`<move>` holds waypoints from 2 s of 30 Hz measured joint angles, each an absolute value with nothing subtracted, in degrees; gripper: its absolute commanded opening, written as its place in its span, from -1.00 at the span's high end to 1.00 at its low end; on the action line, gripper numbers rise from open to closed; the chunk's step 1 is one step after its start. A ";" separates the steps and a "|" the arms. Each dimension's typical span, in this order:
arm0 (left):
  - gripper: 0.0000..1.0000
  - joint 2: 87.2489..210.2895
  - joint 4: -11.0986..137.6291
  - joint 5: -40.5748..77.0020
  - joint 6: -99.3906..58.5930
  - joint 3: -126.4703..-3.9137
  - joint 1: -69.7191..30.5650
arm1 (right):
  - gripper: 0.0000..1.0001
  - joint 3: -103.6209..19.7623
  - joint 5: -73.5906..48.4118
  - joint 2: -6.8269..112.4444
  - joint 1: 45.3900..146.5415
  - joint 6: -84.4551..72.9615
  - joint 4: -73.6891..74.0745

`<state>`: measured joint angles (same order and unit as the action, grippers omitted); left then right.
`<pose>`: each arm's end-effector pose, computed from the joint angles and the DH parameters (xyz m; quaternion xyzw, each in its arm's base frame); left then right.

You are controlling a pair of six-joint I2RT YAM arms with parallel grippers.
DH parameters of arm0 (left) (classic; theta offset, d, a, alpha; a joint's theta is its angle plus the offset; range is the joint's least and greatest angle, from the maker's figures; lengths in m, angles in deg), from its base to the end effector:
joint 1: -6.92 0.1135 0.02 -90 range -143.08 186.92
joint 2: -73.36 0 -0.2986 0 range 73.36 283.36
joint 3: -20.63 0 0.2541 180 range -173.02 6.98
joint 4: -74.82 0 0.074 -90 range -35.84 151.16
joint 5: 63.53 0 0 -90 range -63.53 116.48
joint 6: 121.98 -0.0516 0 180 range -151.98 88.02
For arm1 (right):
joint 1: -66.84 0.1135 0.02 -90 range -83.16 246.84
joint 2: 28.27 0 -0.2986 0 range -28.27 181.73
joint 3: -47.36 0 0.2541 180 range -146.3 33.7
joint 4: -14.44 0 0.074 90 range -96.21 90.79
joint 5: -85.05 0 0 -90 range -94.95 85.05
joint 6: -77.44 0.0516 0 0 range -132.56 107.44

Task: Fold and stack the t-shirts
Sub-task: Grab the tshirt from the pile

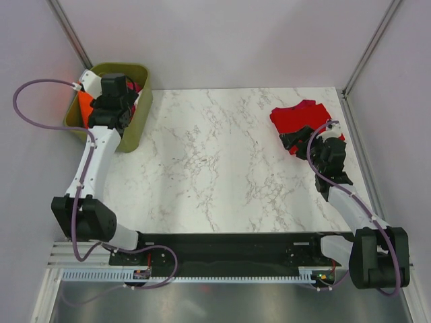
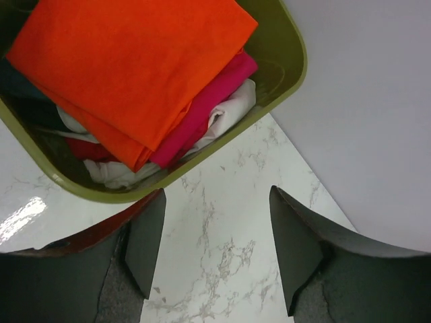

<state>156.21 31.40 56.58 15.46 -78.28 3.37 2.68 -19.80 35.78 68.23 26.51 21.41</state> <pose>0.3333 0.0053 0.4255 -0.4335 0.7147 -0.0158 0.5486 0.2496 0.0193 0.2711 0.1729 0.7575 0.3094 0.5482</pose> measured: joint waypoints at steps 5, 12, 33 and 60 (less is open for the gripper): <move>-0.39 163.42 30.79 57.92 15.09 -82.54 3.55 | -0.96 3.05 -19.45 35.63 68.23 26.53 21.43; -0.49 171.71 28.85 57.96 17.54 -82.47 6.02 | -0.96 3.36 -19.47 35.63 68.23 26.68 21.78; 0.74 180.69 30.46 49.65 18.46 -89.71 15.22 | -0.96 1.35 -13.79 35.47 68.23 20.02 14.98; 0.96 150.57 33.79 42.73 18.61 -79.00 15.04 | -0.96 -3.29 -21.40 40.30 67.31 15.91 12.12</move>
<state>150.57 33.79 42.73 18.61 -79.00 15.04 -3.29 -21.40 40.30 67.31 15.91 12.12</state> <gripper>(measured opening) 0.142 0.982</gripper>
